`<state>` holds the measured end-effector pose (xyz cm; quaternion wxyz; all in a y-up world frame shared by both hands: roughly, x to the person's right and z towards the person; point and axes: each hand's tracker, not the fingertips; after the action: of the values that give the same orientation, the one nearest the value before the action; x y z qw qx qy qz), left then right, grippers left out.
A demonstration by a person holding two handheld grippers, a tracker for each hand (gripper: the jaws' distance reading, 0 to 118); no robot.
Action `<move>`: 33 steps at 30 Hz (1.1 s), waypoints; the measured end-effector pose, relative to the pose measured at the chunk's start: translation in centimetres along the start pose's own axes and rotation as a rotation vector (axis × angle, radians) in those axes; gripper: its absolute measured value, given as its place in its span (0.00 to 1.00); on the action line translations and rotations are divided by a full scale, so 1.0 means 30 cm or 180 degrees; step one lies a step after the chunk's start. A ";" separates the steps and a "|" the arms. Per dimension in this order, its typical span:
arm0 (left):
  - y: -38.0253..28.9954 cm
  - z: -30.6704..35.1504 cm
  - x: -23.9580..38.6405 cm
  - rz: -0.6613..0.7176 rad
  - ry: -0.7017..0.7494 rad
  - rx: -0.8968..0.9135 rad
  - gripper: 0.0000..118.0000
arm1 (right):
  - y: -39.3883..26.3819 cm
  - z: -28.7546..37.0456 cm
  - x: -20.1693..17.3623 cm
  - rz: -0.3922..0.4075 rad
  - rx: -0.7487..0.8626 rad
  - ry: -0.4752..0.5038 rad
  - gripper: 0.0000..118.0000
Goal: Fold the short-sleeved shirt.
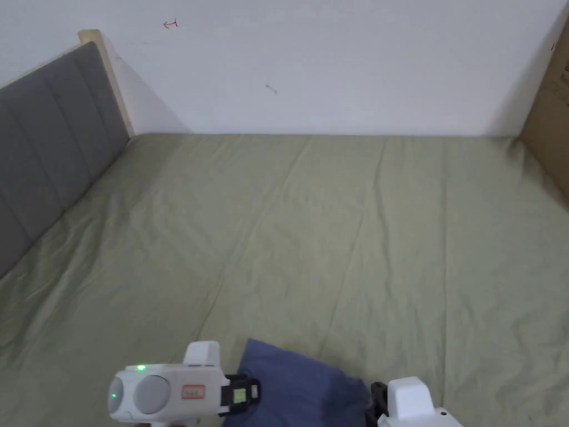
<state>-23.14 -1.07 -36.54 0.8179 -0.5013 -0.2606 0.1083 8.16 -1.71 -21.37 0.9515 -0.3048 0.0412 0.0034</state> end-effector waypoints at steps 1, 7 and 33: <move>0.026 0.023 -0.036 -0.0007 0.0050 0.0014 0.17 | 0.017 0.013 0.004 0.0016 0.0052 -0.0018 0.00; 0.154 0.209 -0.294 0.0103 0.0703 0.0105 0.17 | 0.098 0.044 0.039 0.0027 0.0239 -0.0111 0.00; 0.254 0.450 -0.576 0.0634 0.1923 0.0127 0.83 | 0.152 0.052 0.143 -0.0231 0.0135 -0.0523 0.00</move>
<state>-44.25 5.28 -43.83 0.8534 -0.5176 0.0466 0.0391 12.42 2.82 -23.08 0.9574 -0.2845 -0.0481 -0.0071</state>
